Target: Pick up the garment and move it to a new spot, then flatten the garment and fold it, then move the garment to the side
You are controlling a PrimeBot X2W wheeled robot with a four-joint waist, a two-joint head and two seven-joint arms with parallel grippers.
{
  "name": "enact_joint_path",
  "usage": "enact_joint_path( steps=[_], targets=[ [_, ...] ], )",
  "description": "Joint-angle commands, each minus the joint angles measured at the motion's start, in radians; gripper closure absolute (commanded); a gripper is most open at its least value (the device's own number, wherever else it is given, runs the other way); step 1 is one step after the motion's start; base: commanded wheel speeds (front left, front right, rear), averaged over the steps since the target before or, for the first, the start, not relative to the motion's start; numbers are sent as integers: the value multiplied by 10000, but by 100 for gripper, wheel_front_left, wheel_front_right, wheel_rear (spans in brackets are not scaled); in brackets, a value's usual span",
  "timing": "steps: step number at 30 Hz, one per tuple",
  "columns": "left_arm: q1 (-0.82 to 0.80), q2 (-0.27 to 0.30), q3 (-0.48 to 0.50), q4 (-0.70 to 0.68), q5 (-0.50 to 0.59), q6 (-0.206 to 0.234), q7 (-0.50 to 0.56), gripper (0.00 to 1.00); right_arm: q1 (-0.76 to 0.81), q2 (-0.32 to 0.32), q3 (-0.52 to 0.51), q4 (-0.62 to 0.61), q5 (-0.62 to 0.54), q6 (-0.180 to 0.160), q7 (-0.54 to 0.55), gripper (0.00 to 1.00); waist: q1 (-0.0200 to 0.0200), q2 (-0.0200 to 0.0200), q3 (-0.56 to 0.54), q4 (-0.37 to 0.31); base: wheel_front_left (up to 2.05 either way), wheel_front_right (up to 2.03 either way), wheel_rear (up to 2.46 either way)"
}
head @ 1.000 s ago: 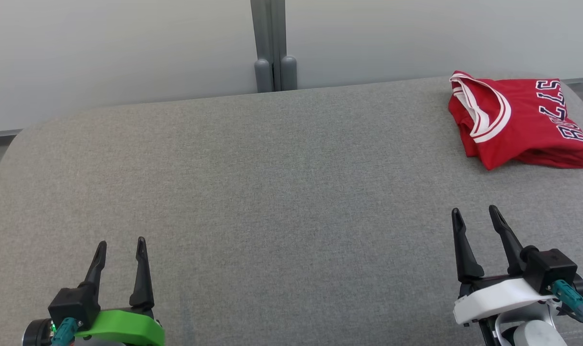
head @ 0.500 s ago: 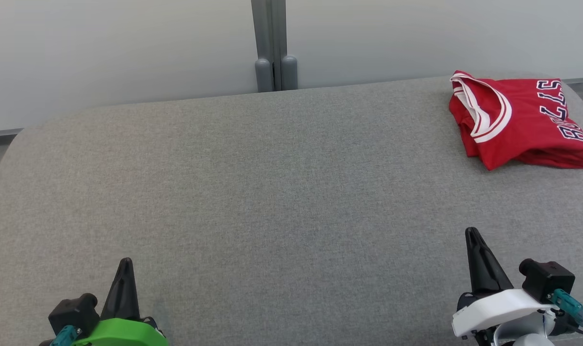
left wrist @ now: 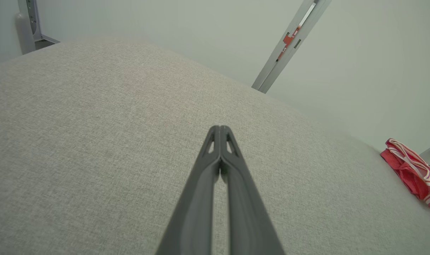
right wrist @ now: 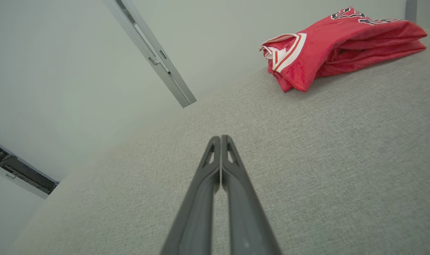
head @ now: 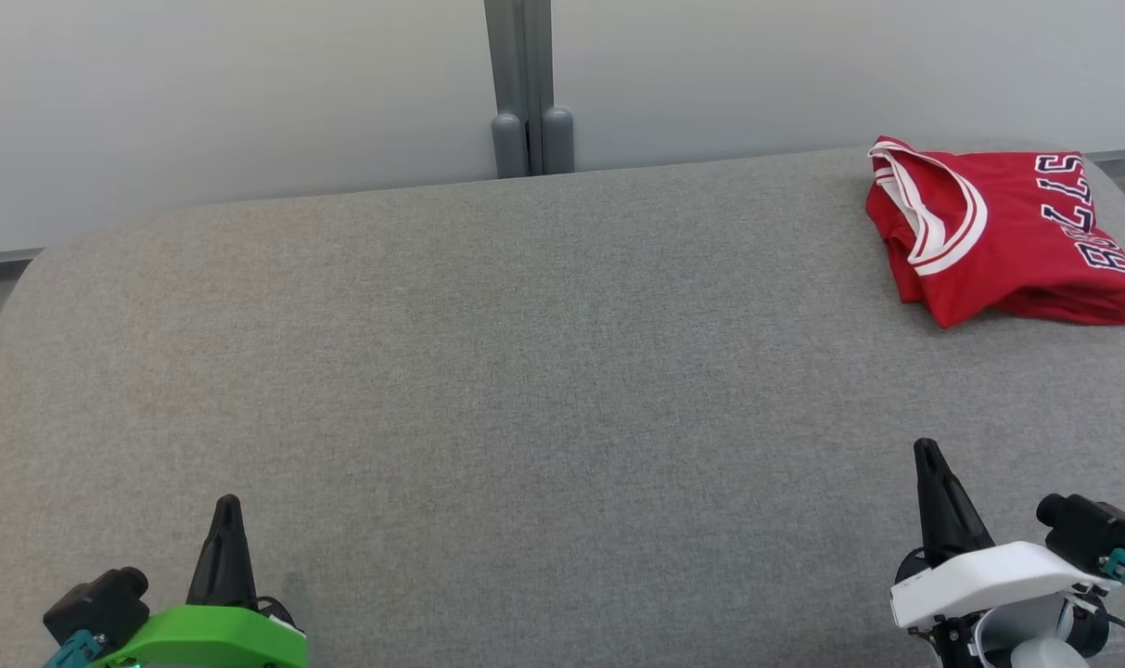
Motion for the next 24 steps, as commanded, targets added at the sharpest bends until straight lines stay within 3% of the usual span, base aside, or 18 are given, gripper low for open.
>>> enact_joint_path(
  steps=[1, 24],
  targets=[
    [-302, 46, 57, -172, -431, -42, 83, 100, -297, -32, -74, -101, 413, 0, 83, 100, 0, 0, 0, -1, 0, 0, 0],
    [-562, 22, 237, -331, -3651, -110, 933, 100, -585, 24, -378, 43, 3620, -2, 896, 100, 0, 0, 2, -8, 0, 0, 0]
  ],
)
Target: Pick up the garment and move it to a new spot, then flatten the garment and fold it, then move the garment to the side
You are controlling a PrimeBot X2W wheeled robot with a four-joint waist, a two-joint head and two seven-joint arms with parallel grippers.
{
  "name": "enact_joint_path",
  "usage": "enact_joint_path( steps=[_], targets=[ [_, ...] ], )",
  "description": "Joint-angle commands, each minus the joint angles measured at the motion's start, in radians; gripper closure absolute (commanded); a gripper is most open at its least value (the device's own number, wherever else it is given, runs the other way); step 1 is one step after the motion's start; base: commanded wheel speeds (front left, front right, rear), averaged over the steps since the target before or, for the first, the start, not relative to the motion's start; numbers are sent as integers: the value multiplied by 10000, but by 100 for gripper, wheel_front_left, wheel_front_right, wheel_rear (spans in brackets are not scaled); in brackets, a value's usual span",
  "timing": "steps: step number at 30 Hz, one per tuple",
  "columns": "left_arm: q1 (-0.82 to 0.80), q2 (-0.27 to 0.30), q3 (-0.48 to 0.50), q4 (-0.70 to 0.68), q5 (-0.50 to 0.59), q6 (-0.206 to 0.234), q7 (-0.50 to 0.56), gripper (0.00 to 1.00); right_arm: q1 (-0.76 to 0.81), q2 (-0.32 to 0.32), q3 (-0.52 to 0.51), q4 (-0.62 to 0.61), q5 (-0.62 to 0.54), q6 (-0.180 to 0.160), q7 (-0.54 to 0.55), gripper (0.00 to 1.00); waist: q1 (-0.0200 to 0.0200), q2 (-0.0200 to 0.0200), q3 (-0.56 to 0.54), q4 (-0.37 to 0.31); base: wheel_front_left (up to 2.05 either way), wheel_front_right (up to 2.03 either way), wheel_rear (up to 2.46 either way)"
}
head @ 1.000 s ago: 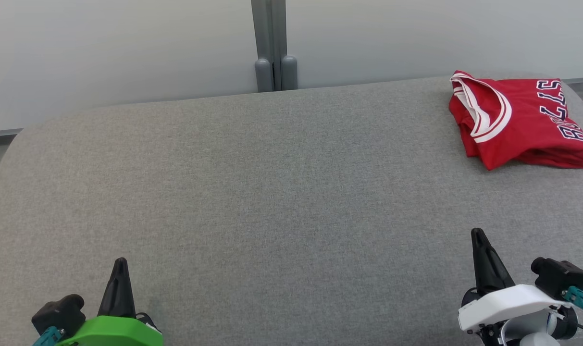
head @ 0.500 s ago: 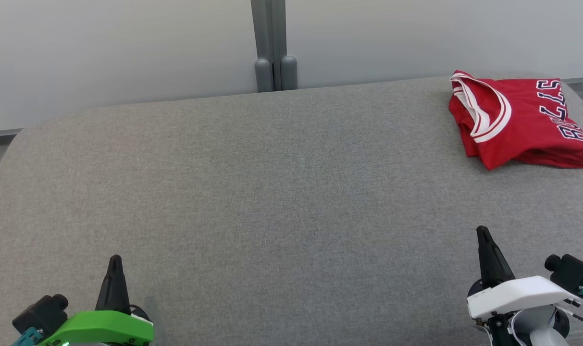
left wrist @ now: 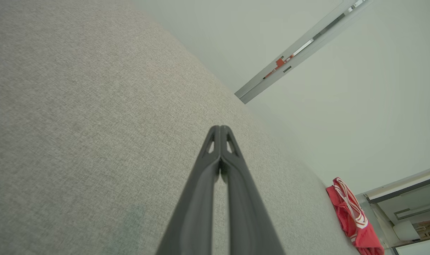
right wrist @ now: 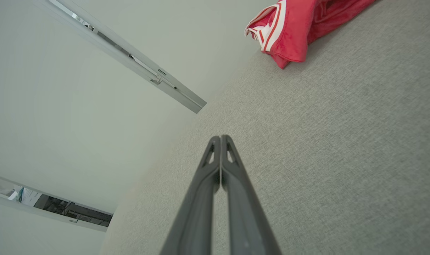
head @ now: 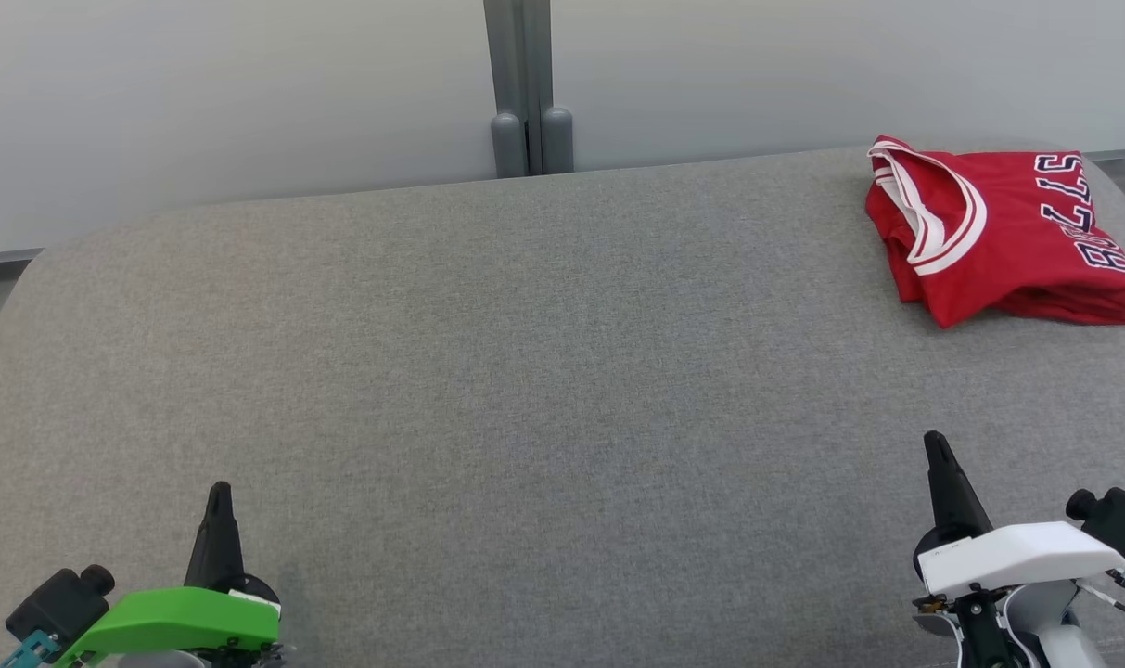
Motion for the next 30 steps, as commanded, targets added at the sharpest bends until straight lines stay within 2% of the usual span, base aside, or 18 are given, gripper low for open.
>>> enact_joint_path(
  steps=[1, 30],
  targets=[
    [-315, 42, 74, -166, -326, -32, 88, 100, -261, -10, -66, -87, 324, 0, 81, 100, 0, 0, 0, 0, 0, 0, 0],
    [-553, 13, 247, -296, -3460, -108, 921, 100, -530, 70, -396, 71, 3417, 0, 908, 100, 0, 0, 3, -10, 0, 0, 0]
  ],
)
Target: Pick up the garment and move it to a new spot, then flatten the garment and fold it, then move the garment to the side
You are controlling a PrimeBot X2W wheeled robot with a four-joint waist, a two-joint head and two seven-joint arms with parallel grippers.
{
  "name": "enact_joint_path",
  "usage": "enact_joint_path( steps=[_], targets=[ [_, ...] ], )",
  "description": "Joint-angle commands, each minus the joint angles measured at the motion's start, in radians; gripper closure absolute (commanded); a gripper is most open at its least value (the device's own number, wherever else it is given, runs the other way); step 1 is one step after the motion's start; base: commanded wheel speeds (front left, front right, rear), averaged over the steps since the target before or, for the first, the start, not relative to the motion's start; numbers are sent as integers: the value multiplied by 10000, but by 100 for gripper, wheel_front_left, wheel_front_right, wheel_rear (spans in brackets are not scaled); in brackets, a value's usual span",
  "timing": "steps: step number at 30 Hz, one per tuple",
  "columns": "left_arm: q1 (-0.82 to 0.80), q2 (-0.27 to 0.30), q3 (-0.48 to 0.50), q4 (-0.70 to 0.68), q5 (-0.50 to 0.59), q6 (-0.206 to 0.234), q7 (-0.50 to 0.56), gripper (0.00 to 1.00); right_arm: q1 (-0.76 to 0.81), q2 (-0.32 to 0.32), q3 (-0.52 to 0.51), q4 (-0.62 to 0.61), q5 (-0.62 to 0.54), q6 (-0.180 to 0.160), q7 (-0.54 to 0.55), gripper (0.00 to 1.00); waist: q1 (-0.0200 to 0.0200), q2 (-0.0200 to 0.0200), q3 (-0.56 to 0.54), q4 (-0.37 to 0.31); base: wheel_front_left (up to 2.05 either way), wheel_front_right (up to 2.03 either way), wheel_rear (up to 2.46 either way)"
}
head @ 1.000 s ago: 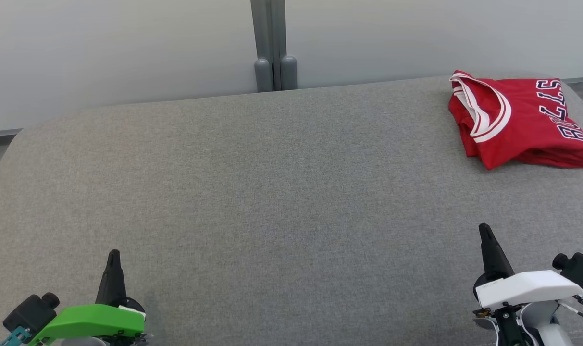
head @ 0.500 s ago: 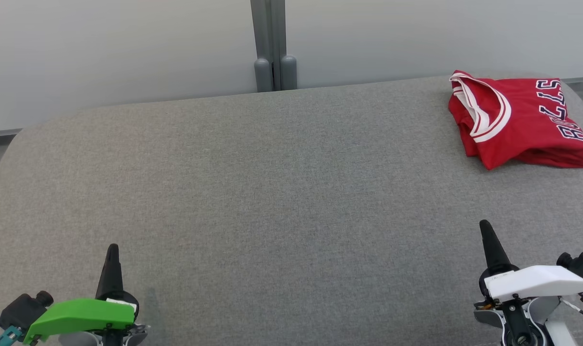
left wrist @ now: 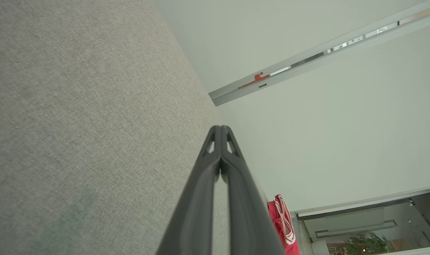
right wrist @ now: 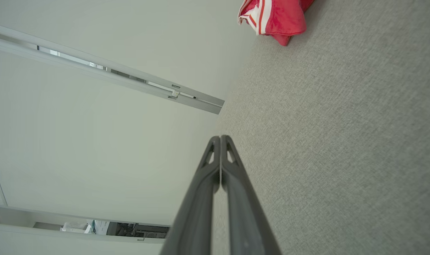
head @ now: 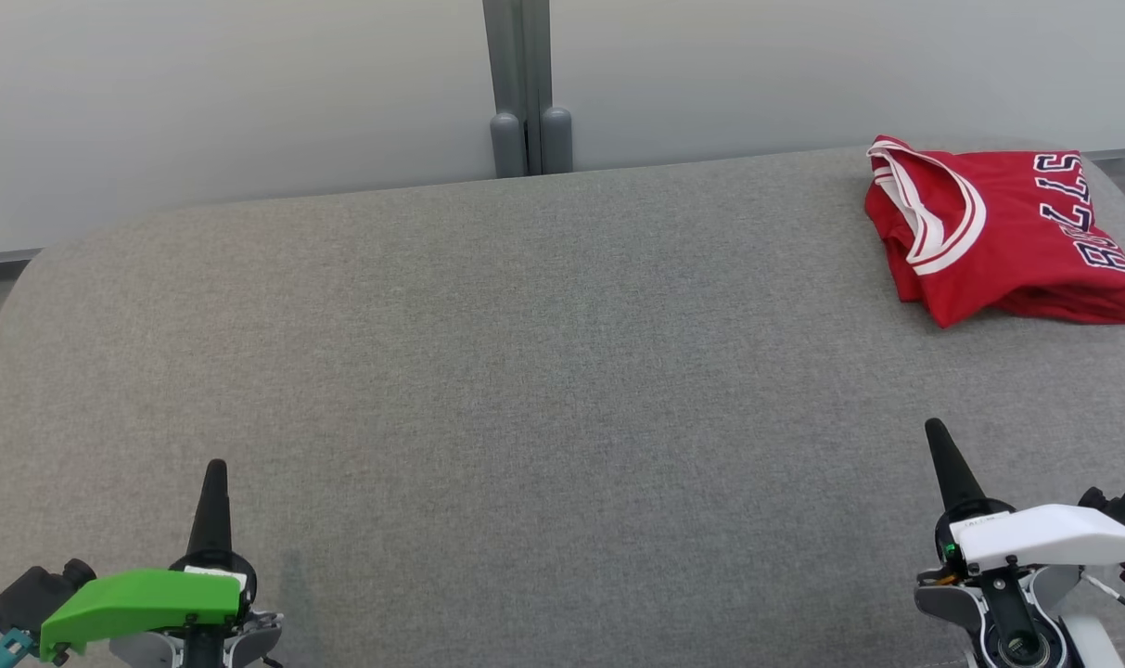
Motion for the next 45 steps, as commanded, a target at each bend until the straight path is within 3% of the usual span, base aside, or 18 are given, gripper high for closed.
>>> enact_joint_path(
  steps=[1, 45],
  targets=[
    [-245, 26, 42, -95, -281, -57, 74, 100, -188, 6, -58, -33, 244, 6, 78, 100, 0, 0, 0, 0, 0, 0, 0],
    [-499, -10, 242, -235, -3728, -132, 976, 100, -482, 111, -444, 151, 3618, 6, 1006, 100, 0, 0, 4, -15, 0, 0, 0]
  ],
)
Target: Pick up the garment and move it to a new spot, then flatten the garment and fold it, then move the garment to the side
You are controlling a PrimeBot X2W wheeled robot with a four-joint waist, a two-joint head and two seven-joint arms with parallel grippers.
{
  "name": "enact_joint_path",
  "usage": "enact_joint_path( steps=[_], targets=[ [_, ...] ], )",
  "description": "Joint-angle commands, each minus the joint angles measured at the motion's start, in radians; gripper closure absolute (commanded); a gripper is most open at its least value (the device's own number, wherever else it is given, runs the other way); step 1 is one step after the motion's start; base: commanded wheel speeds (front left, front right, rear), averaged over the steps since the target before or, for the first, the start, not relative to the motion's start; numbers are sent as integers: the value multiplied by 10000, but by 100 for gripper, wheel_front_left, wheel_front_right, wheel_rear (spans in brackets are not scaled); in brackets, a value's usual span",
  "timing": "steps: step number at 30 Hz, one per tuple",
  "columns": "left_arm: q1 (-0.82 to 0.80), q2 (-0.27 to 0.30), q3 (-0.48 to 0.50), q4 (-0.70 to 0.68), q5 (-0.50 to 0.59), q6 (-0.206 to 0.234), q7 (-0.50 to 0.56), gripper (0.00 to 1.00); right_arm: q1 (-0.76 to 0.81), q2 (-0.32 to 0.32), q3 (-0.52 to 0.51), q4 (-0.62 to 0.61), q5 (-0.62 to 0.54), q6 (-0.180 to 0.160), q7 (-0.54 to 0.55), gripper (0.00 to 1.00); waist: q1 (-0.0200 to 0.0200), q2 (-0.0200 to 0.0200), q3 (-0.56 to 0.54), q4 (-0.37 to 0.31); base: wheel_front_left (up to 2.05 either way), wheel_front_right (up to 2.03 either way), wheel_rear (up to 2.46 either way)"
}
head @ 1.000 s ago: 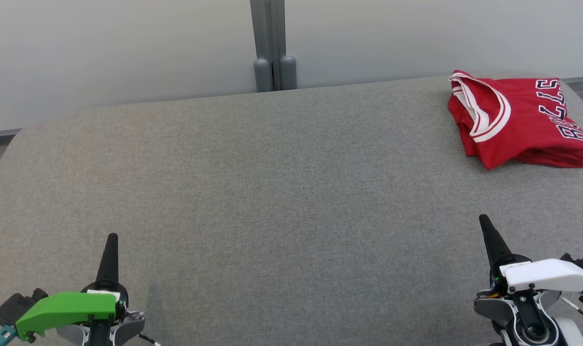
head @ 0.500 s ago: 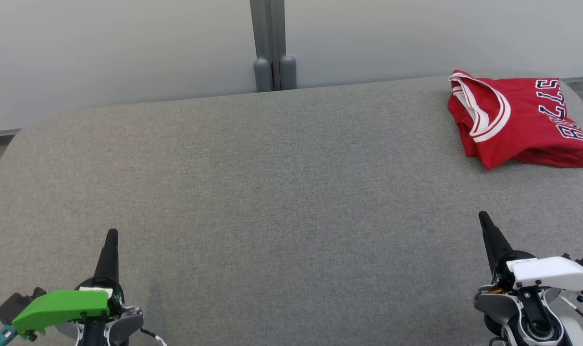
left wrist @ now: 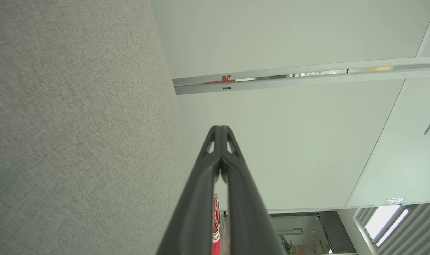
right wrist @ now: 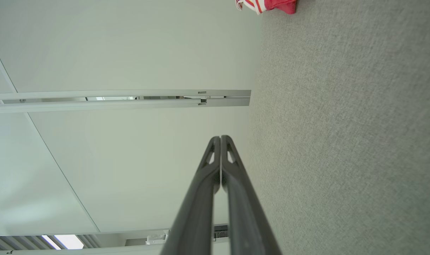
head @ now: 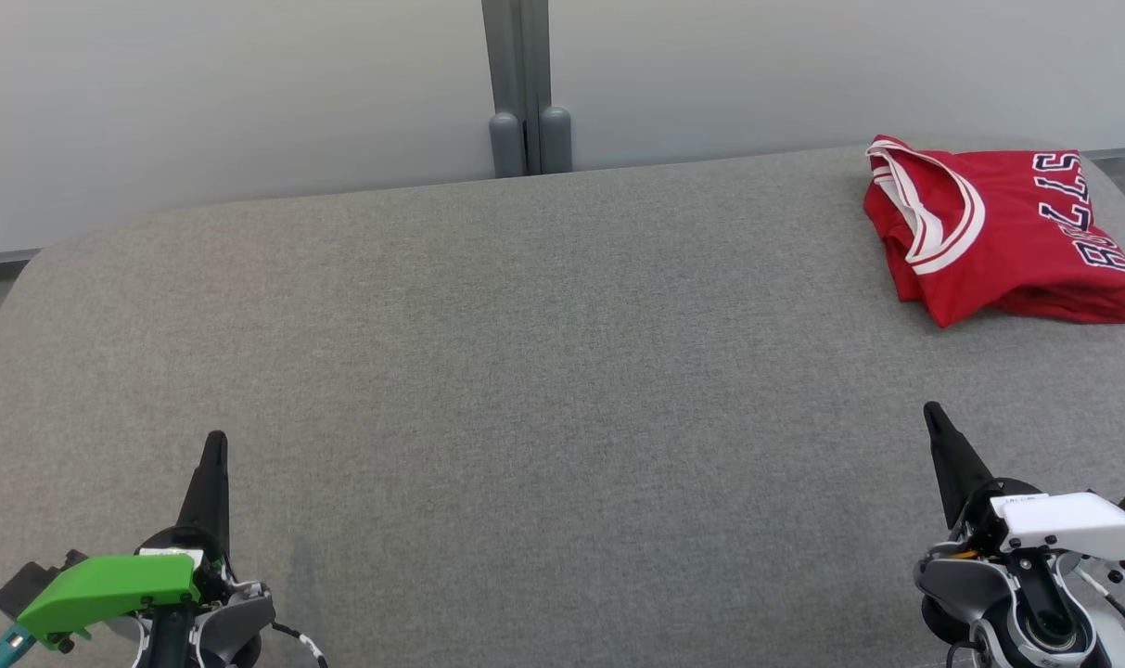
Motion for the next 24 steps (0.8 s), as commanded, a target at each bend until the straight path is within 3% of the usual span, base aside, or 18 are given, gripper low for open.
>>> enact_joint_path(
  steps=[1, 24],
  targets=[
    [-180, 6, 53, -46, -227, -53, 48, 100, -133, 5, -39, 16, 196, 7, 76, 100, 0, 0, 0, 0, 0, 0, 0],
    [-181, 4, 64, -53, -523, -61, 135, 100, -134, 24, -95, 34, 474, 7, 179, 100, 0, 0, 1, -2, 0, 0, 0]
  ],
)
